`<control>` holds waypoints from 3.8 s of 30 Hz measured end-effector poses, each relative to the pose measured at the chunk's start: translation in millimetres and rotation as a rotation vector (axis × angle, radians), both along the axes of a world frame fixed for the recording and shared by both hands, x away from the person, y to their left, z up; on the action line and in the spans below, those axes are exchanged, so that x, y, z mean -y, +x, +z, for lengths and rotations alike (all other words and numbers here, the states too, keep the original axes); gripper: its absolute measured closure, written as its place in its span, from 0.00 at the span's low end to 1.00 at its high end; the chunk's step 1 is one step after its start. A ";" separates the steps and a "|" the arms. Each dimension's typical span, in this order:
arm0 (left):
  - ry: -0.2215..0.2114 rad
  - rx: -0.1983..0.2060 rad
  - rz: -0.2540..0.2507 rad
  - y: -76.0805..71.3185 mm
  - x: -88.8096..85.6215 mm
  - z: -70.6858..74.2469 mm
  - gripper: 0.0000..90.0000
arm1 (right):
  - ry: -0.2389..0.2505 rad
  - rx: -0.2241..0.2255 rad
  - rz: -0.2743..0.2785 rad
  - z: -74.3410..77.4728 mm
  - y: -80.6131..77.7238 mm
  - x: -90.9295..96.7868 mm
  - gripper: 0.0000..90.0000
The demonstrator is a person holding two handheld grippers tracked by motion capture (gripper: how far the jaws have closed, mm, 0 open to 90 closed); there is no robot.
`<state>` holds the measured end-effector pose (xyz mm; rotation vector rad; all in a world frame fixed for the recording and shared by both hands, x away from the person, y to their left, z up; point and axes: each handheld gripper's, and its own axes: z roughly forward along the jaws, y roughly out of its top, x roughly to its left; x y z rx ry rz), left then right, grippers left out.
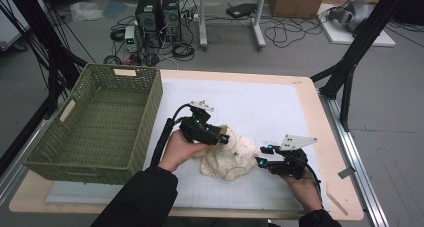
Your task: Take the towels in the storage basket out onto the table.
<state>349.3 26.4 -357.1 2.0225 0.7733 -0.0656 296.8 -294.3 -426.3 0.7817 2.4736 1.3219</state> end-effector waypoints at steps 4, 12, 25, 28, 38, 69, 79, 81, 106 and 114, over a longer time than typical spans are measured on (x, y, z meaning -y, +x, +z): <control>-0.002 -0.005 0.012 -6.7 -9.1 -6.2 0.55 | -0.016 -0.023 -0.002 -3.4 4.4 -0.1 0.62; 0.028 -0.010 0.001 -21.8 -21.2 -28.9 0.66 | -0.041 -0.038 0.006 -7.7 8.8 -2.7 0.63; 0.159 -0.014 0.003 -35.9 -25.8 -64.8 0.73 | -0.096 -0.057 0.022 -12.9 11.4 -7.6 0.69; 0.192 -0.008 0.004 -35.8 -23.6 -67.1 0.75 | -0.110 -0.058 0.024 -13.0 10.7 -8.0 0.72; 0.288 0.048 0.011 -38.8 -15.3 -74.5 0.85 | -0.155 -0.073 0.046 -17.1 10.2 -11.5 0.81; 0.218 0.065 0.061 -50.7 -37.5 -72.4 0.99 | -0.142 -0.052 0.016 -13.9 14.2 -12.2 0.71; 0.198 0.048 0.046 -51.2 -41.5 -73.0 0.99 | -0.153 -0.071 0.032 -17.6 16.0 -12.0 0.95; 0.192 0.047 0.048 -52.5 -43.2 -71.9 0.99 | -0.155 -0.073 0.037 -17.0 15.5 -11.7 0.96; 0.119 0.074 0.032 -90.7 -72.4 -52.9 0.99 | -0.174 -0.103 0.185 -5.9 -51.4 -3.7 0.95; 0.076 0.064 0.051 -79.8 -68.4 -53.6 0.82 | -0.094 -0.076 0.160 12.0 -37.4 -1.9 0.79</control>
